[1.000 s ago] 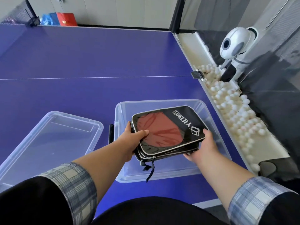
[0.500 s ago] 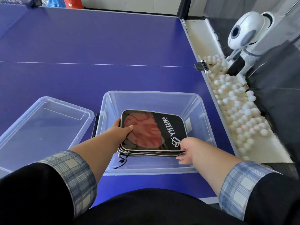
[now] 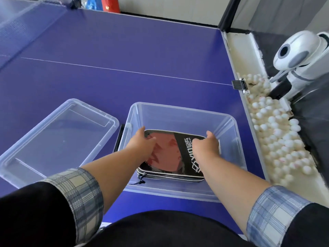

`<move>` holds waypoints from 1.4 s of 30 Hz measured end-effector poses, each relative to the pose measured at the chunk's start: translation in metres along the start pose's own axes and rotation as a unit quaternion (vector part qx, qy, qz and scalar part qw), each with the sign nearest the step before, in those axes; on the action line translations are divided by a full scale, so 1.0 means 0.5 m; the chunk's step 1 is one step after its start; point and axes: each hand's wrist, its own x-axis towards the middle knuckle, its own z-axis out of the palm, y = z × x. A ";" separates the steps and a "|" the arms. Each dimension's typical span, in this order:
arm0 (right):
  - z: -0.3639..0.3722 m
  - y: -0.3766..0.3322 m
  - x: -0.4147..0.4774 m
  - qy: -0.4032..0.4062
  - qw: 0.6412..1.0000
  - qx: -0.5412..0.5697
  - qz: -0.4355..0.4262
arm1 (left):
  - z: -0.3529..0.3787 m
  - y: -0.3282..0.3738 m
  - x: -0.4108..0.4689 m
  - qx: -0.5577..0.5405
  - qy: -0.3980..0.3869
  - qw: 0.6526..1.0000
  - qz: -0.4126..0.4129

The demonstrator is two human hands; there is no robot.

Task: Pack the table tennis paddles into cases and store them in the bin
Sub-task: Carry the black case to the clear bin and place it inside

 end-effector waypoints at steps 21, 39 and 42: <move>0.477 -0.305 -0.377 -0.205 0.969 0.045 -0.128 | -0.607 -0.410 0.047 0.109 0.150 0.982 -0.040; 0.676 -0.193 -0.458 -0.200 0.903 0.189 0.331 | -0.730 -0.630 0.201 0.332 0.053 0.936 -0.105; 0.682 -0.198 -0.460 -0.205 0.904 0.188 0.326 | -0.746 -0.642 0.204 0.366 0.015 0.926 -0.092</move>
